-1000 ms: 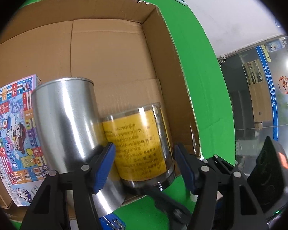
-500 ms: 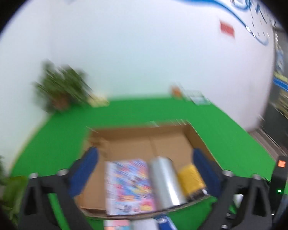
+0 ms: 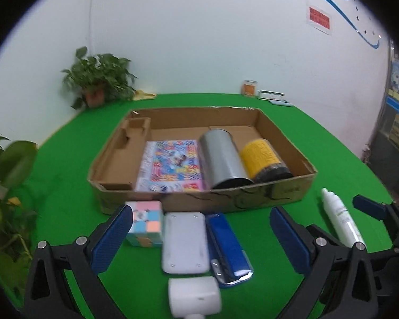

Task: Organize rigid objects
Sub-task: 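Move both grippers to the white spray bottle on the table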

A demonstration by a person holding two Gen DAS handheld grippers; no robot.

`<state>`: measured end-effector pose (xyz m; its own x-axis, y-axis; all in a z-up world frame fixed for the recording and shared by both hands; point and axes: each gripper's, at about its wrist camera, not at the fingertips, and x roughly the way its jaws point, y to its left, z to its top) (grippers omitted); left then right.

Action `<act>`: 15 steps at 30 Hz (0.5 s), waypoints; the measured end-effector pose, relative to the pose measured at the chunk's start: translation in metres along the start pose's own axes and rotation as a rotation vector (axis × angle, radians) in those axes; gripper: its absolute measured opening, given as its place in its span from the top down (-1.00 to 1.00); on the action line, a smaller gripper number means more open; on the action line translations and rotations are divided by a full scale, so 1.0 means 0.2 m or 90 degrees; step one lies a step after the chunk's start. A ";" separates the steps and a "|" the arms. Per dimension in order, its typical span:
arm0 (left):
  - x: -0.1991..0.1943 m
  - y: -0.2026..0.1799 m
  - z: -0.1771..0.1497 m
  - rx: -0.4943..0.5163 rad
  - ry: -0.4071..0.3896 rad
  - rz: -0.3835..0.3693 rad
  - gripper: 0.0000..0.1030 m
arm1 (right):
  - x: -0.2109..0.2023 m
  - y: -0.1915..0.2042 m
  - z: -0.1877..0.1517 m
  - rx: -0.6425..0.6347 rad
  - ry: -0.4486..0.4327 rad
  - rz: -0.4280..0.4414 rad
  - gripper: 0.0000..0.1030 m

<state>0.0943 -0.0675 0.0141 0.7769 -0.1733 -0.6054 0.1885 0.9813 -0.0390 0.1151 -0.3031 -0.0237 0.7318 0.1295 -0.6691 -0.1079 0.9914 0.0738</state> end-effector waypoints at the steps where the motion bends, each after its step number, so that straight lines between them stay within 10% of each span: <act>1: 0.00 -0.02 -0.01 0.000 0.003 -0.008 -0.99 | -0.01 -0.03 -0.01 -0.001 -0.003 -0.004 -0.99; 9: 0.12 -0.19 -0.10 -0.002 0.086 -0.095 -0.99 | 0.00 -0.50 -0.20 0.085 0.023 -0.098 -0.99; 15: 0.20 -0.33 -0.20 0.005 0.147 -0.152 -0.99 | 0.12 -0.90 -0.39 0.169 0.126 -0.075 -0.54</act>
<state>0.0891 -0.1360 -0.0390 0.5530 -0.3744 -0.7444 0.3548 0.9141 -0.1962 0.0996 -0.4793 -0.1104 0.5809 0.0339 -0.8133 0.1672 0.9729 0.1599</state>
